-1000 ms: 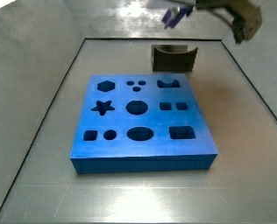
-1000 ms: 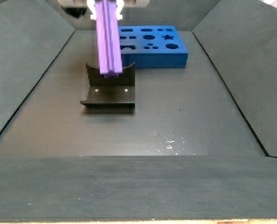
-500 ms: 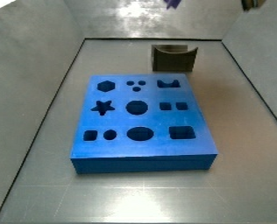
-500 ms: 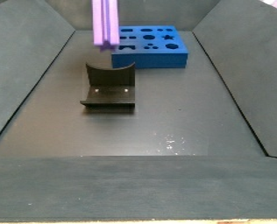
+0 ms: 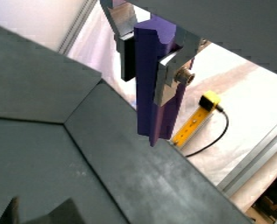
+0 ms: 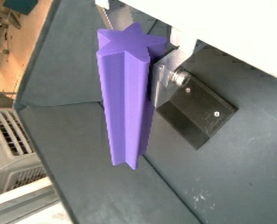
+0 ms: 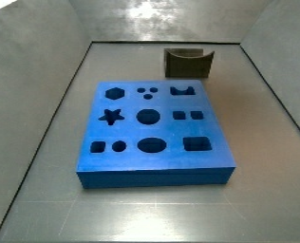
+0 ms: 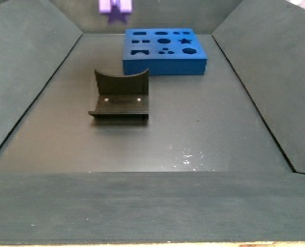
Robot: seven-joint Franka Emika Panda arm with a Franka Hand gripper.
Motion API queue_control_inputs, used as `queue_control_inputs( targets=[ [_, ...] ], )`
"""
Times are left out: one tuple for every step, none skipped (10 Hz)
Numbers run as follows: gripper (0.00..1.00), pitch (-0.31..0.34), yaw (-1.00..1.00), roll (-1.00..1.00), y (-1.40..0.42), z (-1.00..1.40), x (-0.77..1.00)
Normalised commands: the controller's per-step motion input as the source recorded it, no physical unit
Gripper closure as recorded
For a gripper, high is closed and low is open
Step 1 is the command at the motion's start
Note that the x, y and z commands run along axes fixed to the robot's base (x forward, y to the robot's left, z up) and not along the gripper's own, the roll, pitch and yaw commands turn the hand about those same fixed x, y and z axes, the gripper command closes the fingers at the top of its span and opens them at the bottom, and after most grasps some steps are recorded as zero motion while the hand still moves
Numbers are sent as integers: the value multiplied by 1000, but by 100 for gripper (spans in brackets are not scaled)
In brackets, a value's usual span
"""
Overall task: Pick up the star object. Move up. Place the star object on the fixture. Regrasp the star object. Move to above the board. Insert the star object.
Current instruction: Move to above the board.
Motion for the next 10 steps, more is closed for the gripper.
queue_control_inputs(
  targets=[
    [100, 100, 45, -61, 20, 802, -42],
    [100, 107, 55, -53, 7, 589, -14],
    [100, 110, 59, -52, 0, 485, -1],
    [100, 123, 69, -50, -9, 273, 13],
    [100, 6, -177, -1000, -1000, -23, -481],
    [100, -9, -178, -1000, -1000, -37, -484],
    [100, -14, -177, -1000, -1000, -31, -504],
    [100, -18, -181, -1000, -1000, -44, -533],
    [100, -16, -184, -1000, -1000, -38, -547],
    [100, -9, -186, -1000, -1000, -36, -560]
  ],
)
